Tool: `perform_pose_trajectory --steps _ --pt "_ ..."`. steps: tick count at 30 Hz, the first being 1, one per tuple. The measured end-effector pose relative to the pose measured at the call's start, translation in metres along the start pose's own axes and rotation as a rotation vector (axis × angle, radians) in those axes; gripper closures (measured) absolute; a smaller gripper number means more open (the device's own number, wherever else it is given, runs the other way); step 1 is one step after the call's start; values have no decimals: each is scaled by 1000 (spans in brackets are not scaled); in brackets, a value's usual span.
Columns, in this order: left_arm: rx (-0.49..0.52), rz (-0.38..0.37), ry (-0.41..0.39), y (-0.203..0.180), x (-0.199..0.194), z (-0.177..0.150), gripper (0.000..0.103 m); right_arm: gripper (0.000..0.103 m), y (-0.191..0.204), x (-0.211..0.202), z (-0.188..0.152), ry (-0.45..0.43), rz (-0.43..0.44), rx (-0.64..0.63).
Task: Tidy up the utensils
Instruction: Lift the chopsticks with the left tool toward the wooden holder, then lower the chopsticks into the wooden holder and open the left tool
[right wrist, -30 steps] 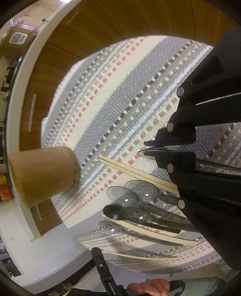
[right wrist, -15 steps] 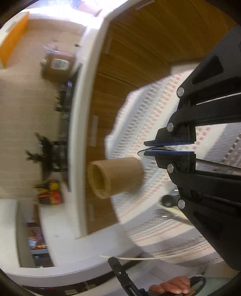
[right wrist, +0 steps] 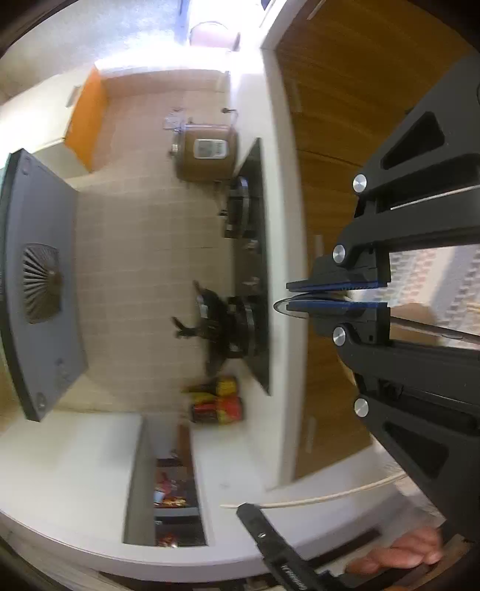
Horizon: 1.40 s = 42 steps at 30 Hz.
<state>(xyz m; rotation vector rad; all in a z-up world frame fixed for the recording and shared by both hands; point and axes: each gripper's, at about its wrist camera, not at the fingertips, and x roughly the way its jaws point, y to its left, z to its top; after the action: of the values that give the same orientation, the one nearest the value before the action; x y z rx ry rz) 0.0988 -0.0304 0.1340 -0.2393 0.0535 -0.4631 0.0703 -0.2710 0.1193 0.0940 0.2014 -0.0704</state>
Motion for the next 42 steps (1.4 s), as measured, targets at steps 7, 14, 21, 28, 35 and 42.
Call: perform_pose_trajectory --steps 7,14,21,28,35,42 --pt "20 -16 -76 -16 49 5 94 100 11 41 21 -108 -57 0" --pt "46 -16 -61 -24 90 -14 94 100 22 79 19 -141 -65 3" --pt "43 -5 -16 -15 105 -37 94 100 25 96 -9 -110 -63 -12" --pt "28 3 50 1 103 -45 94 100 25 90 -21 -68 -41 -31" --pt "-5 -19 95 12 83 -42 94 100 27 73 -26 -9 20 -14" --pt "-34 -80 187 17 64 -41 75 95 24 58 -33 132 137 41"
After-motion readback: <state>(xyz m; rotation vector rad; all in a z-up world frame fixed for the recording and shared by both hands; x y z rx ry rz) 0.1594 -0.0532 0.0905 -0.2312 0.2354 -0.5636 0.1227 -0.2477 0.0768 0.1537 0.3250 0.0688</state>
